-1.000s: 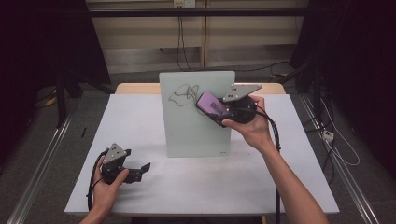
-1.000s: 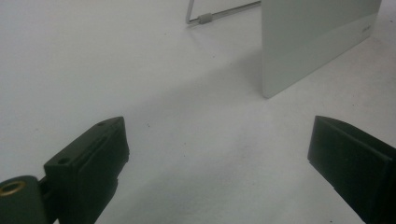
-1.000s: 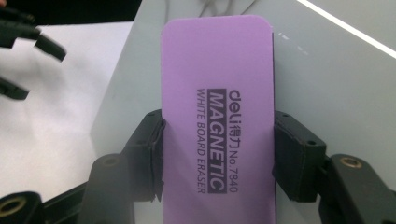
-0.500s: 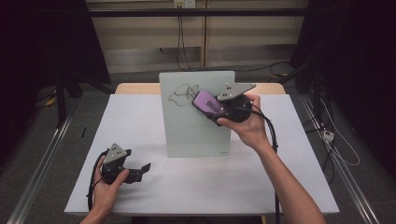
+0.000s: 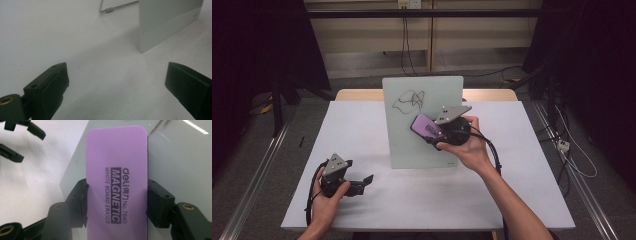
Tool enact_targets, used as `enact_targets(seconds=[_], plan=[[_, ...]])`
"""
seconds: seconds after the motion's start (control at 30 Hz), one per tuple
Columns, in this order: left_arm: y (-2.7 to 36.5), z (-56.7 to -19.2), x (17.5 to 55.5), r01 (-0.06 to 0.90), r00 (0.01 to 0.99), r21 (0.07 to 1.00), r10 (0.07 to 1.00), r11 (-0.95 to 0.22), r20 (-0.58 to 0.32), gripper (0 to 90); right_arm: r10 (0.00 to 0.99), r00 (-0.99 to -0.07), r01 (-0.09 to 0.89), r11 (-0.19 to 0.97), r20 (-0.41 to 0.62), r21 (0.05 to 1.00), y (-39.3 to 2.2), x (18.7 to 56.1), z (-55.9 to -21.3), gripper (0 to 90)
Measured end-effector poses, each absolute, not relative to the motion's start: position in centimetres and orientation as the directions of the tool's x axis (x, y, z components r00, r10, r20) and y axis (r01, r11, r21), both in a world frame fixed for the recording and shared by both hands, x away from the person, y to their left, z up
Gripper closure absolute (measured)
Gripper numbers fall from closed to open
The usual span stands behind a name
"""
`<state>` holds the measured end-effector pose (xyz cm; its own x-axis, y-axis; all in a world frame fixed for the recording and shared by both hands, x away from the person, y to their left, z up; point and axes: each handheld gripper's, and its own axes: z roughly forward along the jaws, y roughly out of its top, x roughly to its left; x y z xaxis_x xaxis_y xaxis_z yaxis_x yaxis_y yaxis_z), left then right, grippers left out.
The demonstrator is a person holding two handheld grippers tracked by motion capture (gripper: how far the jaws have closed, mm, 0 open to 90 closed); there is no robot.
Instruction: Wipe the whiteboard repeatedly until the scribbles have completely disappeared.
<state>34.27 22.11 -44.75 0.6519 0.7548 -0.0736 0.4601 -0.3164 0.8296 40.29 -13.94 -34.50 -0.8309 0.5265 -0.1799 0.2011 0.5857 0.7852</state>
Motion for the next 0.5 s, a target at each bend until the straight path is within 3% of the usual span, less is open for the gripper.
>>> enact_targets(seconds=[0.23,0.5], plan=[[22.1,-44.8,34.3,0.460,0.653,0.829,0.754,-0.317,-0.074,5.0,0.499,-0.850,0.207,0.614,-0.171,0.762,-12.7,40.1,-35.5,41.9],[22.2,-44.8,34.4,0.459,0.655,0.830,0.752,-0.318,-0.074,5.0,0.508,-0.844,0.196,0.593,-0.174,0.781,-12.9,40.7,-34.1,41.9]])
